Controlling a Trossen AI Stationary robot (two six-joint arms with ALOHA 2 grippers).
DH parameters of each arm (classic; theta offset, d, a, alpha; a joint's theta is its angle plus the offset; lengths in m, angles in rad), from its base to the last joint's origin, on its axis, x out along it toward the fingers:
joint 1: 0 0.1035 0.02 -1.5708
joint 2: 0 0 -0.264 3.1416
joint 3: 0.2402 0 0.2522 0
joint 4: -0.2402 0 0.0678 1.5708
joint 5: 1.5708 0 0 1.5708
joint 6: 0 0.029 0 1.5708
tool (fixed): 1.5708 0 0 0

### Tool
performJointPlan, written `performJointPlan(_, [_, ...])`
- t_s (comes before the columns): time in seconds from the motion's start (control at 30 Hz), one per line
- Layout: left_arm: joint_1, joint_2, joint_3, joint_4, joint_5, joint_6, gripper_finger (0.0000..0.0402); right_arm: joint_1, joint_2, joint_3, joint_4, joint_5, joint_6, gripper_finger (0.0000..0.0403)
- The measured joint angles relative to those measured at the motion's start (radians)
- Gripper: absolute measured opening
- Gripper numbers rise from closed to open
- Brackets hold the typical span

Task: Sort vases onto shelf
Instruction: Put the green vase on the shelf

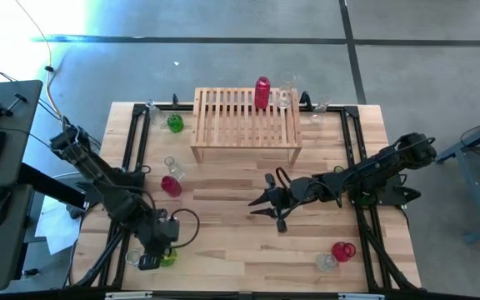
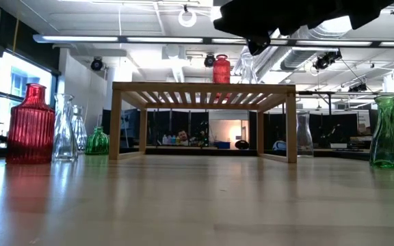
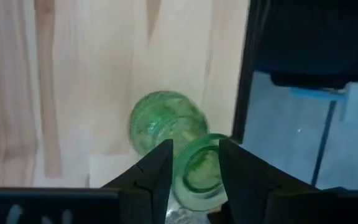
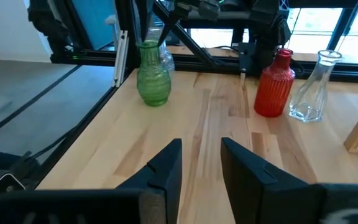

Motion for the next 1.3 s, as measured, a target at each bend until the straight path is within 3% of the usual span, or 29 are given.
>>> performJointPlan(0.47, [-0.012, 0.002, -0.036, -0.011, 0.023, -0.070, 0.0115, 0.000, 0.000, 0.000, -0.015, 0.000, 0.003, 0.0094])
performJointPlan(0.77, [0.020, 0.027, -0.037, -0.002, 0.034, -0.003, 0.0029, 0.000, 0.000, 0.000, -0.027, 0.003, -0.001, 0.0094])
performJointPlan(1.0, [0.195, 0.025, -0.021, -0.002, 0.009, 0.099, 0.0022, 0.000, 0.000, 0.000, -0.029, 0.003, -0.001, 0.0094])
performJointPlan(1.3, [0.533, 0.025, 0.018, 0.067, 0.042, 0.266, 0.0022, -0.003, -0.017, 0.000, -0.042, 0.002, -0.046, 0.0094])
